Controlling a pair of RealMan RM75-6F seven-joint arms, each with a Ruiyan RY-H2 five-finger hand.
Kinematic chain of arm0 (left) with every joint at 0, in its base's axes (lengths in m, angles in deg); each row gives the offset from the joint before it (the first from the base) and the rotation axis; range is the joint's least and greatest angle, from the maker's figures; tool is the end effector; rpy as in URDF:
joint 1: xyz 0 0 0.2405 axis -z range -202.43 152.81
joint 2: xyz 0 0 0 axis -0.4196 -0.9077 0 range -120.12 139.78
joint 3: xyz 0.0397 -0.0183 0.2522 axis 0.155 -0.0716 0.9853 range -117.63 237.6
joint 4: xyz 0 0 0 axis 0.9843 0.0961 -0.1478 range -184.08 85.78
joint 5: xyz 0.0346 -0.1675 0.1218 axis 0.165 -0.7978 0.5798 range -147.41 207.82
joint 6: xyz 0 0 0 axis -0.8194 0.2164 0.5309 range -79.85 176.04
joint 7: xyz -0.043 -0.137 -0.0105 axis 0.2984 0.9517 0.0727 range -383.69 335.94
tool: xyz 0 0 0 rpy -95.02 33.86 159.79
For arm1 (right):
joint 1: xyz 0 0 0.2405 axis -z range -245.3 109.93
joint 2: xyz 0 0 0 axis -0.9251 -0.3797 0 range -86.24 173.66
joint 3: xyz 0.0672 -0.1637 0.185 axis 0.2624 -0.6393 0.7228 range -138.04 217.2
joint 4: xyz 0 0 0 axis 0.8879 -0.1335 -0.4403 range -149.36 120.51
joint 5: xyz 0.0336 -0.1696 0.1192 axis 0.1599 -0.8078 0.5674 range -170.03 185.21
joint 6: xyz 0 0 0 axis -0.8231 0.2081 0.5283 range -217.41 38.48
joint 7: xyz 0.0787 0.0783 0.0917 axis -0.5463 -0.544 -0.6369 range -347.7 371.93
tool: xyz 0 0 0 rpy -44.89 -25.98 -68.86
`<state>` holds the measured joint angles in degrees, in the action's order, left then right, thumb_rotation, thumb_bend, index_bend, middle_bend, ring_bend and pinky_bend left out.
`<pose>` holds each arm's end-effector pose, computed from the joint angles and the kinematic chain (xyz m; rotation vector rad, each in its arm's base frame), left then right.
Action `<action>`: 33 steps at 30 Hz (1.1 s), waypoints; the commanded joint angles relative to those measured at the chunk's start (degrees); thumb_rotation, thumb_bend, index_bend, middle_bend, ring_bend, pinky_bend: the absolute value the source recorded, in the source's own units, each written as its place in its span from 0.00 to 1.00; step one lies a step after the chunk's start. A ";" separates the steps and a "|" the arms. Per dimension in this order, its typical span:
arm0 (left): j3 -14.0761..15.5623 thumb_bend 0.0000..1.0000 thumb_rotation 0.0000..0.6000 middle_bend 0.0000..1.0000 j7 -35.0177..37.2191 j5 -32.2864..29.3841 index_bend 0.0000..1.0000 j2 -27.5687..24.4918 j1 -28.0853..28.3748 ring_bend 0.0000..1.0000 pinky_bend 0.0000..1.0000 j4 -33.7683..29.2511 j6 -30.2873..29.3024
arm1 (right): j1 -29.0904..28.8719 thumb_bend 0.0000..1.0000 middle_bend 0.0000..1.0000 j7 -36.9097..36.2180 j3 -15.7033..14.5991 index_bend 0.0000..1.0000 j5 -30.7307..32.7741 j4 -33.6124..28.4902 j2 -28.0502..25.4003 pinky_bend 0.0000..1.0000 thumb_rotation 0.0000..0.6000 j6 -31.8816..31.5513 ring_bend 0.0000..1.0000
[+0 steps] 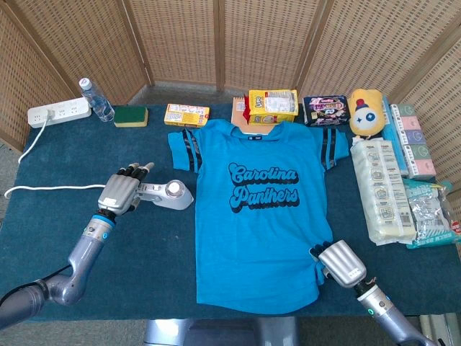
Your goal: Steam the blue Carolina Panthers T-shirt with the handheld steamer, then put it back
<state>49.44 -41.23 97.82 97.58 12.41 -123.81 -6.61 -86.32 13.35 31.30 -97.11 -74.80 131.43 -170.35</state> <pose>-0.2128 0.3581 0.0091 -1.7683 -0.8670 -0.7992 -0.2972 -0.2104 0.0166 2.0330 -0.5736 0.9261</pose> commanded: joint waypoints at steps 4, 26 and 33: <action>-0.88 0.35 1.00 0.19 -1.48 -1.63 0.00 2.22 1.85 0.12 0.24 2.47 0.95 | 0.17 0.49 0.63 -0.22 0.08 0.69 0.32 0.09 -0.19 0.79 1.00 -0.07 0.66; -1.81 0.41 1.00 0.23 -2.26 -4.61 0.16 6.69 6.36 0.20 0.31 8.80 3.97 | 0.86 0.49 0.63 0.18 0.41 0.69 1.26 -0.76 -1.00 0.80 1.00 -0.26 0.67; -1.48 0.41 1.00 0.25 -2.13 -5.15 0.16 7.35 6.77 0.20 0.31 9.96 4.60 | 1.01 0.49 0.63 0.26 0.56 0.69 1.46 -1.22 -1.37 0.80 1.00 -0.36 0.67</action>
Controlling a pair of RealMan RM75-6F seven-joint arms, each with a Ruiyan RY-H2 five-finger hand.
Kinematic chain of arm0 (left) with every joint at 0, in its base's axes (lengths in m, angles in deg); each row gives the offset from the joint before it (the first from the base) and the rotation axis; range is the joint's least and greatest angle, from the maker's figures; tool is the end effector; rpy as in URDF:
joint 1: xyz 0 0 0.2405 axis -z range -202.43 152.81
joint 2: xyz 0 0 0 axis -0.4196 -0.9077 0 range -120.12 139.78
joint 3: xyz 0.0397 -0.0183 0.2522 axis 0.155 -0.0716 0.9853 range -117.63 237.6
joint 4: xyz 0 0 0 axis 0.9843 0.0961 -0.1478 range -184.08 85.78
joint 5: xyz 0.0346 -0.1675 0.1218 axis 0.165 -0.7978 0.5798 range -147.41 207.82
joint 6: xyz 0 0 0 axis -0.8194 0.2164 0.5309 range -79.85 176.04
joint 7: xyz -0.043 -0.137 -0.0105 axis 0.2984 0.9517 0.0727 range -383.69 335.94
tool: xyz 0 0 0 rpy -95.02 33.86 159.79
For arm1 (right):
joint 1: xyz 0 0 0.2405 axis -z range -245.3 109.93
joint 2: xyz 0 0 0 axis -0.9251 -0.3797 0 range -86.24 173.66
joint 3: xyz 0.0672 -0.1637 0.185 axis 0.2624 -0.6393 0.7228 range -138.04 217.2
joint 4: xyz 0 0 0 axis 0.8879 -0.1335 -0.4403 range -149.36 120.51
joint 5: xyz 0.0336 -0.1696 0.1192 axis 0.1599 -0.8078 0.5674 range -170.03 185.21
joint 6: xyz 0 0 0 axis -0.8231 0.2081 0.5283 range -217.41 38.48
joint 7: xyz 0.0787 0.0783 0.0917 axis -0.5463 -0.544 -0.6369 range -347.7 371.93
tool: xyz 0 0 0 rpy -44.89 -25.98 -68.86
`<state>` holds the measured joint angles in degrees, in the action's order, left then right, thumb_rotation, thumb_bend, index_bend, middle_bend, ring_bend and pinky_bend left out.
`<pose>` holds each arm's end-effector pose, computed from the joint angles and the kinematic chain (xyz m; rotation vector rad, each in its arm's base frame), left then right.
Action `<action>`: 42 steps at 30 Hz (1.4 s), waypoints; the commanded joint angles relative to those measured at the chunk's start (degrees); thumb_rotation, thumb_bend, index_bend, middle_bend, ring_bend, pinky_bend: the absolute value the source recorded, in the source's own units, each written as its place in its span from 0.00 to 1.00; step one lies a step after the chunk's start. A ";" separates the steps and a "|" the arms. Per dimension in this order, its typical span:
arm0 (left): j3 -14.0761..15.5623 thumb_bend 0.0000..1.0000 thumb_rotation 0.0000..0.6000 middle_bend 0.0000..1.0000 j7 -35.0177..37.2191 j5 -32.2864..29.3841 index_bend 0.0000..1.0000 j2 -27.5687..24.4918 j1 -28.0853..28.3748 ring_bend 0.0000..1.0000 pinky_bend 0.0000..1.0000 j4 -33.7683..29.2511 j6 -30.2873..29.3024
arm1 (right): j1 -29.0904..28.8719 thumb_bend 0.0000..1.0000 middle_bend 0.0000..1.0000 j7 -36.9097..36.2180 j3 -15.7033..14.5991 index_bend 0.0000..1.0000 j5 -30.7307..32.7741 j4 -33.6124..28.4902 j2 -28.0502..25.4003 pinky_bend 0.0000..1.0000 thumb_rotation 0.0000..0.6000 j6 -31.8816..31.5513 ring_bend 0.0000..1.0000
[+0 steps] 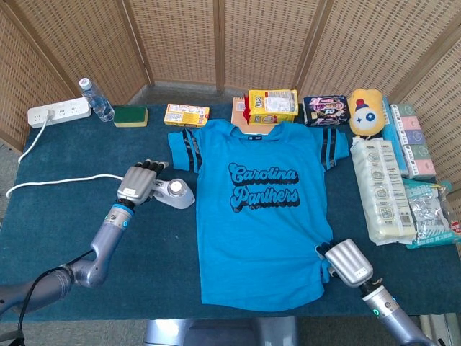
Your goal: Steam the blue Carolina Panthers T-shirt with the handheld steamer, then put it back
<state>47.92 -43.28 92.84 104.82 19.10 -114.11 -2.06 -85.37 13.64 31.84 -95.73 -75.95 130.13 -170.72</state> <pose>-0.1912 0.3905 -0.0222 -1.7888 -0.8559 -0.7622 -0.3025 -0.2095 0.0260 1.9908 -0.5900 0.9102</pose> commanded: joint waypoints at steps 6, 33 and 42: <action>-0.85 0.42 1.00 0.30 -0.07 -1.61 0.23 1.61 0.38 0.27 0.37 2.18 -0.67 | 0.06 0.49 0.63 -0.12 0.04 0.69 0.19 -0.20 -0.17 0.80 1.00 0.26 0.67; 0.64 0.48 1.00 0.68 2.22 -1.43 0.59 -1.06 -1.97 0.60 0.63 -1.59 -1.59 | 1.00 0.49 0.63 -0.68 0.23 0.70 0.43 -0.51 -0.97 0.80 1.00 -0.79 0.67; 0.53 0.48 1.00 0.70 9.72 1.72 0.60 -2.66 -4.09 0.62 0.66 -4.11 -3.88 | 1.10 0.49 0.63 -0.61 0.32 0.70 0.20 -0.55 -1.00 0.80 1.00 -1.21 0.67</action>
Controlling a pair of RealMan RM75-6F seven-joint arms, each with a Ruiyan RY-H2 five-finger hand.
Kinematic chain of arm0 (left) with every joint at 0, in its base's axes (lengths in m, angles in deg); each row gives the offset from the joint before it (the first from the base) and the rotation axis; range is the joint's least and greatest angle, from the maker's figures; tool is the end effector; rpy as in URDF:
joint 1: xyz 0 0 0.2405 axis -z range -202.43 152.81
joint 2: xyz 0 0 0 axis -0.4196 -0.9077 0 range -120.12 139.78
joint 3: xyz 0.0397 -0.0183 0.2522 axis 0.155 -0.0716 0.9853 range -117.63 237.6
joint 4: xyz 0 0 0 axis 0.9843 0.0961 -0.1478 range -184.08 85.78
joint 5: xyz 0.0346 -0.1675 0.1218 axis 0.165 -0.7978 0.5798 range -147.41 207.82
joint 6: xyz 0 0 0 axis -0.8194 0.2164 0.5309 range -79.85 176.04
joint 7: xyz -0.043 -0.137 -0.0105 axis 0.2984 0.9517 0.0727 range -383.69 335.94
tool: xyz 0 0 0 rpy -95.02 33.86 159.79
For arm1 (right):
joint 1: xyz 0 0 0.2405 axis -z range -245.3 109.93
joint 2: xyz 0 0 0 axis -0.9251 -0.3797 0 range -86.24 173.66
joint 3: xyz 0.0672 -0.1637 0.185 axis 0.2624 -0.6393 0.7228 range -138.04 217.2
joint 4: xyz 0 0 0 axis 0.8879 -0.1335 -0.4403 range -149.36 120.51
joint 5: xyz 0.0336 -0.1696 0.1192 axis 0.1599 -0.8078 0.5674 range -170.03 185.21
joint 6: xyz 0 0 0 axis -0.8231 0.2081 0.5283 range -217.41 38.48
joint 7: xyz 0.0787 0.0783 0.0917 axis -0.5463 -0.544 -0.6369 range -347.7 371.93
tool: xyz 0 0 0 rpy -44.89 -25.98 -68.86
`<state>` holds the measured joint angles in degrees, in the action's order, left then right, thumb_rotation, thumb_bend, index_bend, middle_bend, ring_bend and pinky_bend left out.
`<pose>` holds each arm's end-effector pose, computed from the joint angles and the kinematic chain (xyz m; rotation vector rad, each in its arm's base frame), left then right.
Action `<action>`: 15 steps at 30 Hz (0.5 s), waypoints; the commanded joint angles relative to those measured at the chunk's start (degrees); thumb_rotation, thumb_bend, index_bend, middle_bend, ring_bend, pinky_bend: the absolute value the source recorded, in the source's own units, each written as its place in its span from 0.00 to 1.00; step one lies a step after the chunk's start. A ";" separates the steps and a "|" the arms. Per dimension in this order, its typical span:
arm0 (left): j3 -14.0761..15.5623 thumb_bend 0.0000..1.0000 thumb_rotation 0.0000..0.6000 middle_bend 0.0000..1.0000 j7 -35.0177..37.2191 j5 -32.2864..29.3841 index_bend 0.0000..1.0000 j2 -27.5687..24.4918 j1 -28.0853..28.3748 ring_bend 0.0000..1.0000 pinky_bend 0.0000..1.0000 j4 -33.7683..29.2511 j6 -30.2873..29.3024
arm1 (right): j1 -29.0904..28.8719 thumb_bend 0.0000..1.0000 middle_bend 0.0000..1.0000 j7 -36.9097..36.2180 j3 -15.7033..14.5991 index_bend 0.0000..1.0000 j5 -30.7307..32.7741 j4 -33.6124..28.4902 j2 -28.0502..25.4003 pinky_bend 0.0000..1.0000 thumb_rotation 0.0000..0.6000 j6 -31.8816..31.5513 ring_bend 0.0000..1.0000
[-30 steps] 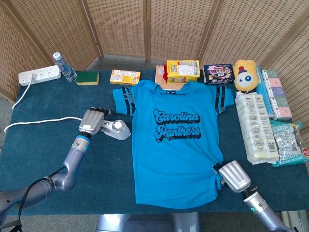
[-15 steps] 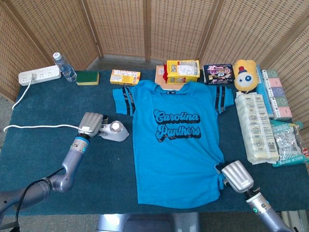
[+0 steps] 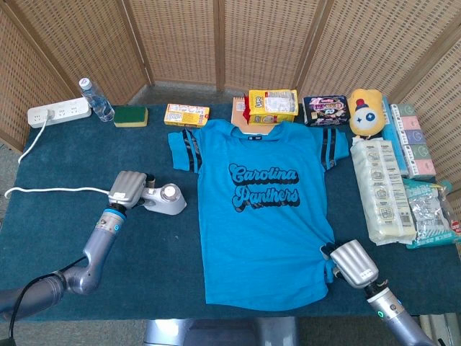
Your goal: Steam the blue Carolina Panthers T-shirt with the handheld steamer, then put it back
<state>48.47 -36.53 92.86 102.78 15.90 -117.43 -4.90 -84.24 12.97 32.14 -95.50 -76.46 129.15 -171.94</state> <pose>-0.2064 0.3770 -0.0110 -1.7015 -0.9909 -0.8430 -0.3064 -0.2056 0.0345 1.9593 -0.6037 0.9174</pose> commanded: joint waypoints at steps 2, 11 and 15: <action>0.05 0.48 1.00 0.70 4.61 2.71 0.60 -0.87 -1.23 0.62 0.66 -0.94 -1.57 | -0.03 0.49 0.63 0.11 0.00 0.70 -0.09 -0.15 -0.05 0.80 1.00 0.02 0.67; 0.23 0.48 1.00 0.70 9.70 6.65 0.60 -3.43 -2.66 0.62 0.66 -4.10 -4.33 | -0.02 0.49 0.63 0.48 0.01 0.70 -0.28 -0.58 -0.20 0.80 1.00 -0.04 0.67; -0.04 0.48 1.00 0.70 11.82 9.80 0.60 -5.58 -3.49 0.62 0.66 -8.10 -7.61 | 0.00 0.49 0.63 1.01 0.08 0.70 -0.42 -1.42 -0.36 0.80 1.00 -0.21 0.67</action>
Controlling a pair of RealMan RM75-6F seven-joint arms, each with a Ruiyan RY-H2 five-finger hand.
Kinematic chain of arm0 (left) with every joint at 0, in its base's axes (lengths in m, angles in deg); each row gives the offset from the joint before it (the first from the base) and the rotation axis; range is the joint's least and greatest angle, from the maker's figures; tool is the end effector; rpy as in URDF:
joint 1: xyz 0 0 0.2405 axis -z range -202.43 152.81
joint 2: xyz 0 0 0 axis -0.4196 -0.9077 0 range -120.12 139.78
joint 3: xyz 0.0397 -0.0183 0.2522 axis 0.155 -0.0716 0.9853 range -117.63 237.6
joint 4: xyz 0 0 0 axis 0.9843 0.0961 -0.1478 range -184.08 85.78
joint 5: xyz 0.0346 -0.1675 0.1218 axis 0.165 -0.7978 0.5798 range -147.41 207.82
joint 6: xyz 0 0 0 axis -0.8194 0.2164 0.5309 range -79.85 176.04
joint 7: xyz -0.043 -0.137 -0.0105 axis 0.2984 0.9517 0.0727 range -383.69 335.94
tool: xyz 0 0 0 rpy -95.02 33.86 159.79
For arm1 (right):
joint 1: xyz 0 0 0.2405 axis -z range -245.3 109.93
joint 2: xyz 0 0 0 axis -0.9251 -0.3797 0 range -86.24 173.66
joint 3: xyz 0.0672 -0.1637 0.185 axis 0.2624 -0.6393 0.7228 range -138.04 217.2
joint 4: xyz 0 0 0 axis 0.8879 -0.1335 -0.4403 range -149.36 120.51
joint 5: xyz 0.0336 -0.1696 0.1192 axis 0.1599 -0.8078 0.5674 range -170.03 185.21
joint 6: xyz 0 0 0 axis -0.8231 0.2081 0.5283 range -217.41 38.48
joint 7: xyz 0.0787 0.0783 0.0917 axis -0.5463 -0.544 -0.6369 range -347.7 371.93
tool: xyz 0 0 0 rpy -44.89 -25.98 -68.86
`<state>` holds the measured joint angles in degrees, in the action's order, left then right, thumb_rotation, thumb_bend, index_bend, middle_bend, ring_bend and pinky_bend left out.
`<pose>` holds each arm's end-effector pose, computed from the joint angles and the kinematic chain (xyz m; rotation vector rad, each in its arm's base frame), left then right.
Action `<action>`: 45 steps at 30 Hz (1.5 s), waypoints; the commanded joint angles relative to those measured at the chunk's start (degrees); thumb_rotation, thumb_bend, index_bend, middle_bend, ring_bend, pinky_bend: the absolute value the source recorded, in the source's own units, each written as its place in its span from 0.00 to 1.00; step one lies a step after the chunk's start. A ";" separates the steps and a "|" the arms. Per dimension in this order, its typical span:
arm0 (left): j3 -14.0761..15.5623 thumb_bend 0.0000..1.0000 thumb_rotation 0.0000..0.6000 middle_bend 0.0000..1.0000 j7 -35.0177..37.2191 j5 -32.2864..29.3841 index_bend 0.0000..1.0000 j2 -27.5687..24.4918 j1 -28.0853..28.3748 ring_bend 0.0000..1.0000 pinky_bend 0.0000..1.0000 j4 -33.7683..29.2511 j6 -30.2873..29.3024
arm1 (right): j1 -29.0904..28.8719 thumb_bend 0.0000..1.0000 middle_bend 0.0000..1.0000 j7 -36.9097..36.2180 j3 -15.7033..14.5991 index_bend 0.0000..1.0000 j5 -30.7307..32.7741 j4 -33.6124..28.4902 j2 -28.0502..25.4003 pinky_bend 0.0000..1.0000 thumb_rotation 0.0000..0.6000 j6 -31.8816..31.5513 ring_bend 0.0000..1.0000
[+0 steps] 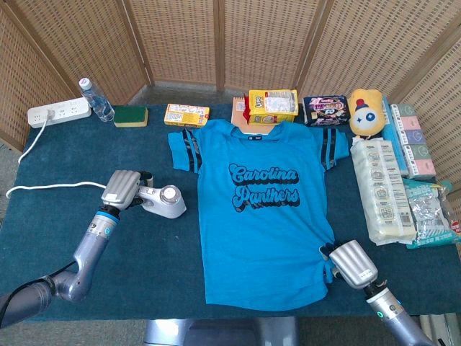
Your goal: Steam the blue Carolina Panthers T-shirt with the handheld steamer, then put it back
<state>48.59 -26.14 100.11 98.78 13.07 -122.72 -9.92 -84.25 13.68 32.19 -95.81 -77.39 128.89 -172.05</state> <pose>-0.2001 0.3639 0.0127 -1.6620 -1.0393 -1.0381 -0.3032 -0.2046 0.0345 1.9618 -0.5966 0.9240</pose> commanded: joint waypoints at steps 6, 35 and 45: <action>-0.15 0.48 1.00 0.70 0.89 5.36 0.60 0.18 0.49 0.62 0.66 -3.12 -4.05 | -0.08 0.49 0.63 1.07 0.09 0.70 -0.01 -1.75 -0.31 0.80 1.00 0.44 0.67; 0.56 0.46 1.00 0.70 -5.24 9.26 0.60 20.04 8.57 0.62 0.61 10.27 -2.43 | -0.22 0.49 0.63 2.71 0.18 0.70 -0.94 -6.67 -1.62 0.80 1.00 0.24 0.67; 0.84 0.45 1.00 0.70 -3.61 11.09 0.60 25.06 9.89 0.62 0.61 14.81 -3.30 | 0.04 0.49 0.63 2.16 0.17 0.70 -1.09 -6.02 -1.56 0.80 1.00 -0.12 0.67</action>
<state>49.42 -29.98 110.92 123.25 22.64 -108.45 -13.17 -84.23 15.87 32.35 -96.90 -83.43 127.32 -172.15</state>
